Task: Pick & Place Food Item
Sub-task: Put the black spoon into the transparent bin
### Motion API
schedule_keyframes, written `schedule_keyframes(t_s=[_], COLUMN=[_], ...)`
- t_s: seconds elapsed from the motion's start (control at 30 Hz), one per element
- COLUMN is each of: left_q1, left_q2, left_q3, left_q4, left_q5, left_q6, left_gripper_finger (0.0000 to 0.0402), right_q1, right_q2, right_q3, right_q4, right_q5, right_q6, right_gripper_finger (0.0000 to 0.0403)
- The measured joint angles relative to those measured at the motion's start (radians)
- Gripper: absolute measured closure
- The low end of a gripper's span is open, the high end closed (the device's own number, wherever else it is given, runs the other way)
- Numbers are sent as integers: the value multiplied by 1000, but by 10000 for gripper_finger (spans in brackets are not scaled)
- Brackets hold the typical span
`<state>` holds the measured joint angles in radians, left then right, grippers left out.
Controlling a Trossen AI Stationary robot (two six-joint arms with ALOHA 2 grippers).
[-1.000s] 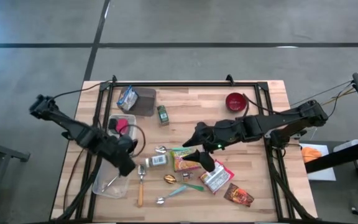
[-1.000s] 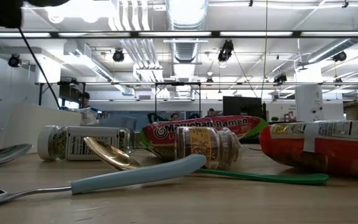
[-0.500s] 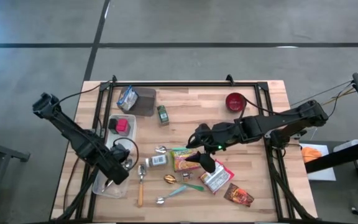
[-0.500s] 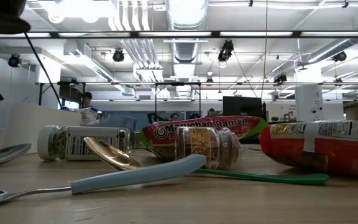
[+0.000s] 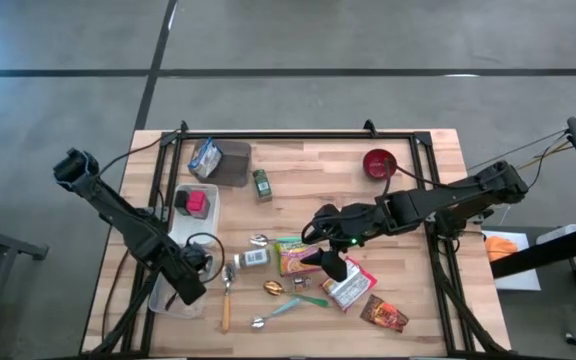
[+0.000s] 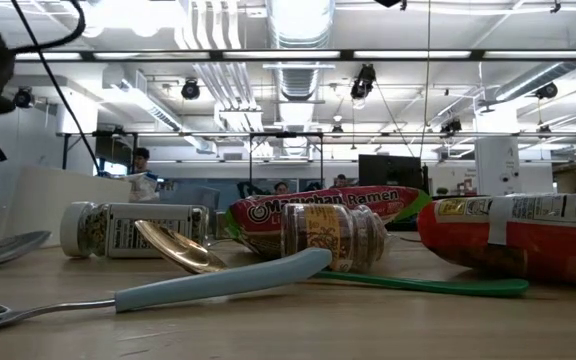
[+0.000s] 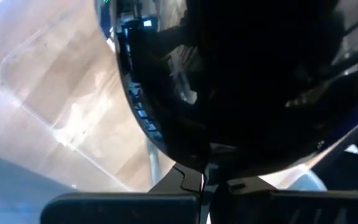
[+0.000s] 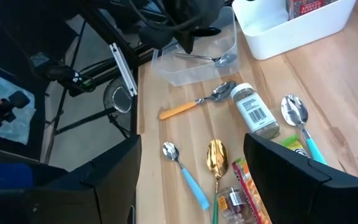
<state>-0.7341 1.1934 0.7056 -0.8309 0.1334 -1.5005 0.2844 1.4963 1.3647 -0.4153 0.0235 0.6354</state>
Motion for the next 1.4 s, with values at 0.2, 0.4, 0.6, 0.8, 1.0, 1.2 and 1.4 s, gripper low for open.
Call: schedule_keyframes(t_s=[0.2, 0.4, 0.6, 0.8, 1.0, 1.2, 1.4], left_q1=[0, 0, 1, 2, 5, 19, 25], left_q2=[0, 0, -2, -1, -1, 0, 0], left_q3=[-53, -102, -143, -157, -157, -154, -149], left_q4=[33, 131, 166, 178, 181, 188, 205], left_q5=[70, 89, 108, 109, 108, 123, 129], left_q6=[11, 19, 12, 16, -6, -71, -110], left_gripper_finger=[401, 401, 401, 401, 401, 401, 401], right_q1=[0, 0, 0, 0, 0, 0, 0], right_q2=[0, 0, 0, 0, 0, 0, 0], right_q3=[0, 0, 0, 0, 0, 0, 0], right_q4=[0, 0, 0, 0, 1, 1, 1], right_q5=[0, 0, 0, 0, 0, 0, 0], right_q6=[1, 0, -2, 1, 1, 13, 17], right_gripper_finger=[125, 125, 125, 125, 125, 125, 125])
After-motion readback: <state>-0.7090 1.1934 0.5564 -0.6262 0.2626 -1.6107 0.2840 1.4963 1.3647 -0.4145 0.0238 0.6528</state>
